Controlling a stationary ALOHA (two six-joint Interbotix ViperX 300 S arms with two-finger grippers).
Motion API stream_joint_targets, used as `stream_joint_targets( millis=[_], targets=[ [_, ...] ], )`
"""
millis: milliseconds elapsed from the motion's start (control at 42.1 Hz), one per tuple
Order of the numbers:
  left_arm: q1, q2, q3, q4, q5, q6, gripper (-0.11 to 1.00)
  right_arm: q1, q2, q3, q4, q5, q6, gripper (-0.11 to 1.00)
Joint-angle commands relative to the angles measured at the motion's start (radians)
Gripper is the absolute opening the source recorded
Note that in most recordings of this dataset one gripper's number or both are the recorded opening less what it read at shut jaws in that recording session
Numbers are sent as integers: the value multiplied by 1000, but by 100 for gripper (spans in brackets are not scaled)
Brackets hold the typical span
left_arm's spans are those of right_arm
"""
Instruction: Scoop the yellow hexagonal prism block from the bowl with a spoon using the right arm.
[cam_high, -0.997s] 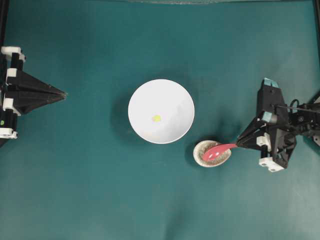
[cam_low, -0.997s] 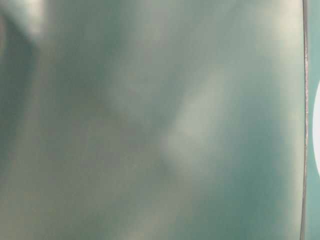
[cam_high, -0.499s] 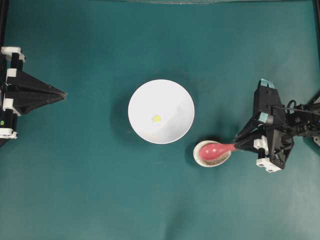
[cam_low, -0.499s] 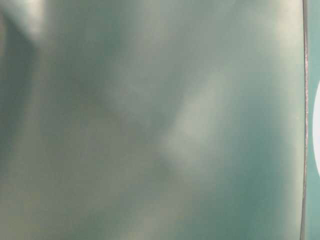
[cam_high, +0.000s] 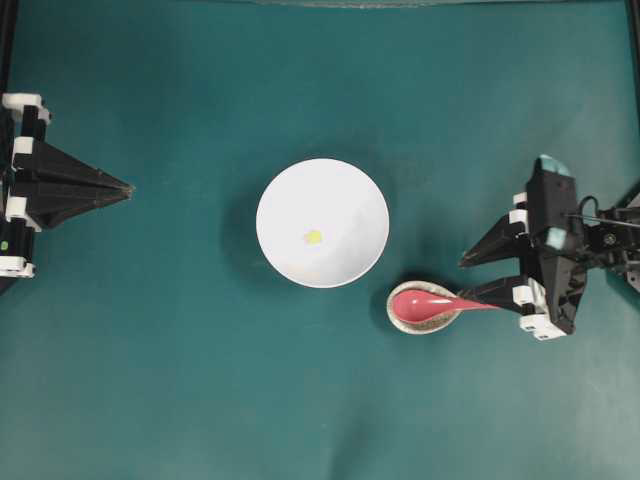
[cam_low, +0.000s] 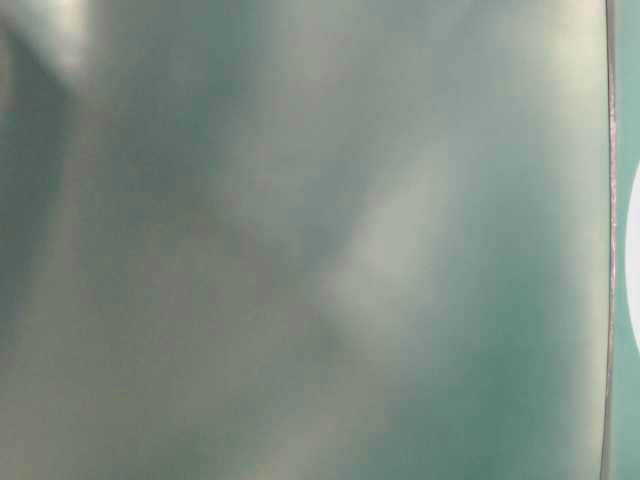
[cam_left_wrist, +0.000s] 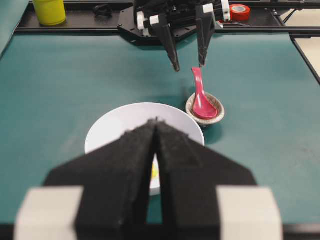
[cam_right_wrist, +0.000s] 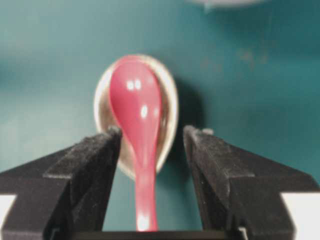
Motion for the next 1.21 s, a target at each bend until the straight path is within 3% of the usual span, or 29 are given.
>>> stream_joint_targets(
  millis=[0,214,380,499,641,784,950,1187],
  targets=[
    [0,5,-17,3,-6,2,0,8,12,46,-6,-152,-3,57],
    [0,5,-17,3,2,2,0,64,130,140,9,-485,-5,56],
    [-2,5,-18,3,3,2,0,106,262,156,32,-666,-9,56],
    [-2,5,-21,3,3,2,0,146,357,161,80,-785,-25,56],
    [0,5,-21,3,6,2,0,222,440,175,172,-914,-37,56],
    [0,5,-21,3,5,2,0,313,494,184,267,-983,-41,56],
    [0,5,-28,3,5,0,0,382,554,176,331,-1009,-41,56],
    [0,5,-29,3,5,2,0,407,592,170,350,-1009,-43,56]
  ],
)
